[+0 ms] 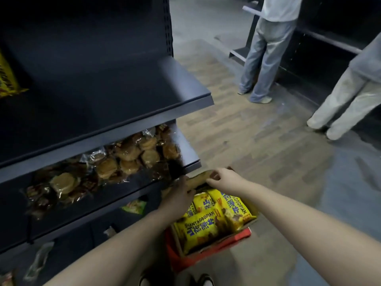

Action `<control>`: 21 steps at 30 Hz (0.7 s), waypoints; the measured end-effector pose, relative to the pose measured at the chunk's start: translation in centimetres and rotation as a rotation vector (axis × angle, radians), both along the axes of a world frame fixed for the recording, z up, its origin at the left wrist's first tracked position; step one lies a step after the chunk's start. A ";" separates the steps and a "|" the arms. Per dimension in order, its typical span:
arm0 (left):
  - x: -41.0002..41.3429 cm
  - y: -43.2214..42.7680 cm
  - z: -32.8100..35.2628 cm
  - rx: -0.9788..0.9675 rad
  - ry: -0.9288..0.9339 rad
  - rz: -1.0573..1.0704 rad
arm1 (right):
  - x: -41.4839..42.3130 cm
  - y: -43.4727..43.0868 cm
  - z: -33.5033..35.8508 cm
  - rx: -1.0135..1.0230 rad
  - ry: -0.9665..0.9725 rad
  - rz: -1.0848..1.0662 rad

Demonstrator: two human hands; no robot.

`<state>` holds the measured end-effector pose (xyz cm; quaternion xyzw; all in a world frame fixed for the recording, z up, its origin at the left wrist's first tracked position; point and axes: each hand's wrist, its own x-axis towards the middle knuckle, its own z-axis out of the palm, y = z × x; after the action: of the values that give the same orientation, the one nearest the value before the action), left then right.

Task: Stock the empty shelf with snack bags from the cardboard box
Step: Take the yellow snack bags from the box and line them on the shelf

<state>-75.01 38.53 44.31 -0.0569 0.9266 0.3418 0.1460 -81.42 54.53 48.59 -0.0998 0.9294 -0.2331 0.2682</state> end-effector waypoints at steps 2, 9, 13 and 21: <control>-0.3 1.0 -1.6 -0.070 -0.113 -0.089 | -0.4 1.2 -1.9 0.048 -0.004 0.017; 0.0 4.2 -6.5 -0.156 -0.407 -0.303 | -0.3 3.6 -7.4 0.275 -0.086 -0.044; 1.1 6.3 -9.0 -0.282 -0.466 -0.376 | 0.7 4.0 -10.6 0.303 -0.169 -0.094; 2.3 7.0 -10.6 -0.571 -0.324 -0.418 | 2.4 3.6 -14.0 0.329 -0.119 -0.140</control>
<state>-72.72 45.56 33.67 0.0414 0.9411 0.0194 0.3351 -79.06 58.15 34.55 0.0242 0.9421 -0.1018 0.3186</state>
